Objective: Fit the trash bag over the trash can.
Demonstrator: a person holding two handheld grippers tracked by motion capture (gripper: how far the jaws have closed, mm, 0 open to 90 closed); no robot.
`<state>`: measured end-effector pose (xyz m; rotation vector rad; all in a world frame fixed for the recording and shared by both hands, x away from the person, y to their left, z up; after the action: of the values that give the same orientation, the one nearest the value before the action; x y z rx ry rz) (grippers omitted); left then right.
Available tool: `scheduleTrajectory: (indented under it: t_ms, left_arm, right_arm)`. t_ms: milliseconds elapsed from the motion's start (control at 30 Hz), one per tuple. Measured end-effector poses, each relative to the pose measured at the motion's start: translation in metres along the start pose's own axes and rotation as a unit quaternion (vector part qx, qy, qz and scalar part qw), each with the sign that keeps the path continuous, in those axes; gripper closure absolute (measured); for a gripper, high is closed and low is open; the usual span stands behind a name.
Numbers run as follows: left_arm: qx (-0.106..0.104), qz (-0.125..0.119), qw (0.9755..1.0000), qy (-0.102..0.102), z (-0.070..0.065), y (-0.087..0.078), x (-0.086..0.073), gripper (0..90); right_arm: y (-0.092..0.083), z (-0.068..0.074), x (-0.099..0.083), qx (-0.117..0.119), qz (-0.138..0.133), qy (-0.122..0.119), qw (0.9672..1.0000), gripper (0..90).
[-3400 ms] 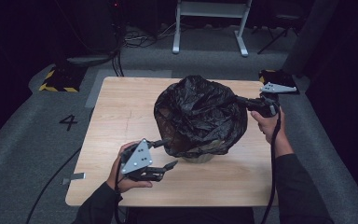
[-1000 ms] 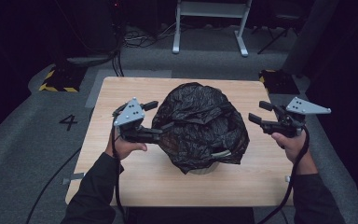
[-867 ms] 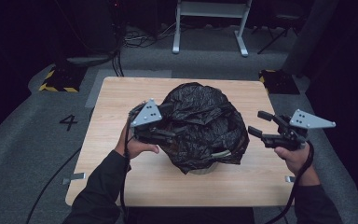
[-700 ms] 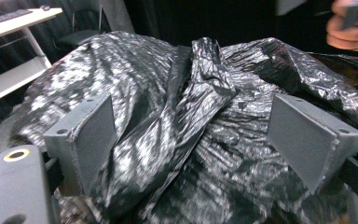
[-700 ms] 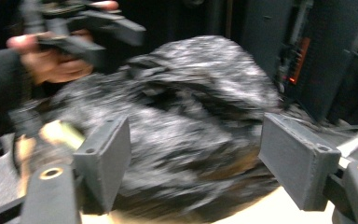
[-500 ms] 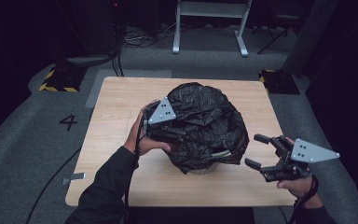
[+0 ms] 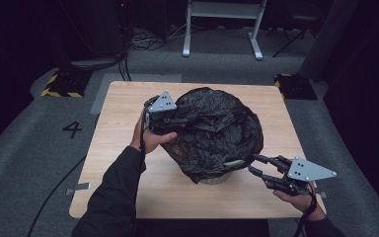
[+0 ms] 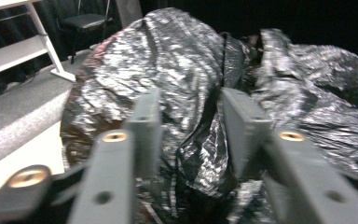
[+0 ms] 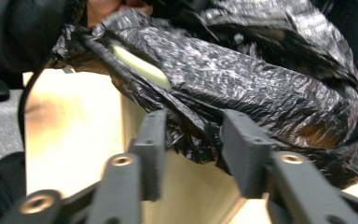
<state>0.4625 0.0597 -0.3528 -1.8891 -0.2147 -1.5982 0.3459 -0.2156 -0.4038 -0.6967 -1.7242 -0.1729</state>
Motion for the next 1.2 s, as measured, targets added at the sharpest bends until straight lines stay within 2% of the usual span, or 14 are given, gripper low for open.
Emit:
scheduleTrajectory:
  t_ms: [67, 133, 200, 300, 467, 567, 633, 800, 933, 1000, 1033, 1067, 1100, 1200]
  left_arm:
    - [0.002, -0.002, 1.0, 0.001, 0.007, -0.001, -0.002, 70.0]
    - [0.02, -0.009, 0.9998, -0.003, 0.018, -0.003, -0.004, 81.4]
    - [0.029, -0.011, 0.9995, -0.005, 0.026, -0.004, -0.005, 87.2]
    - [0.034, -0.012, 0.9993, -0.013, 0.035, -0.005, -0.006, 89.1]
    - [0.046, -0.015, 0.9982, -0.034, 0.056, 0.003, -0.01, 89.8]
    - [0.057, 0.005, 0.9973, -0.046, 0.07, 0.017, -0.018, 89.9]
    - [0.065, 0.044, 0.9955, -0.052, 0.08, 0.035, -0.031, 90.0]
    - [0.056, 0.067, 0.9948, -0.053, 0.079, 0.054, -0.044, 90.0]
    - [0.044, 0.059, 0.9955, -0.06, 0.074, 0.058, -0.046, 90.0]
    - [0.047, 0.05, 0.9958, -0.061, 0.073, 0.055, -0.045, 89.8]
    - [0.059, 0.043, 0.9952, -0.064, 0.074, 0.052, -0.044, 89.8]
    - [0.062, 0.031, 0.9949, -0.073, 0.076, 0.043, -0.043, 84.9]
    - [0.062, 0.031, 0.9949, -0.073, 0.076, 0.043, -0.043, 79.7]
    - [0.07, 0.028, 0.9941, -0.078, 0.078, 0.03, -0.042, 54.2]
  right_arm:
    - [0.002, -0.003, -0.004, -0.006, 0.011, -0.002, 0.9999, 75.1]
    - [0.005, -0.007, -0.011, -0.012, 0.019, 0.001, 0.9998, 87.5]
    - [0.006, -0.01, -0.016, -0.012, 0.028, 0.005, 0.9995, 90.0]
    - [0.007, -0.014, -0.021, -0.012, 0.032, 0.01, 0.9994, 90.0]
    - [0.008, -0.025, -0.037, -0.012, 0.037, 0.045, 0.9982, 90.0]
    - [0.01, -0.029, -0.046, -0.009, 0.045, 0.054, 0.9974, 90.0]
    - [0.012, -0.03, -0.055, 0.0, 0.048, 0.07, 0.9964, 90.0]
    - [0.016, -0.031, -0.073, 0.006, 0.069, 0.088, 0.9937, 90.0]
    - [0.017, -0.036, -0.077, 0.001, 0.071, 0.099, 0.9925, 90.0]
    - [0.012, -0.04, -0.075, -0.012, 0.059, 0.106, 0.9925, 88.7]
    - [0.007, -0.041, -0.072, -0.012, 0.047, 0.11, 0.9928, 79.6]
    - [-0.003, -0.045, -0.063, -0.025, 0.029, 0.115, 0.9926, 65.5]
    - [-0.003, -0.045, -0.063, -0.025, 0.029, 0.115, 0.9926, 65.5]
    - [-0.023, -0.044, -0.038, -0.04, -0.002, 0.091, 0.9951, 43.2]
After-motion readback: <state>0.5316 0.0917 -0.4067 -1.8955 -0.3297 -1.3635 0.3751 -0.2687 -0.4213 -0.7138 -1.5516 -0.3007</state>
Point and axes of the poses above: each handheld gripper's, and its own axes: y roughly forward along the jaws, x roughly out of its top, z roughly to its left, the point moved 7 cm from there along y, roughly forward along the jaws, and after that the axes turned 5 degrees about -y, right-handed, at the moved point
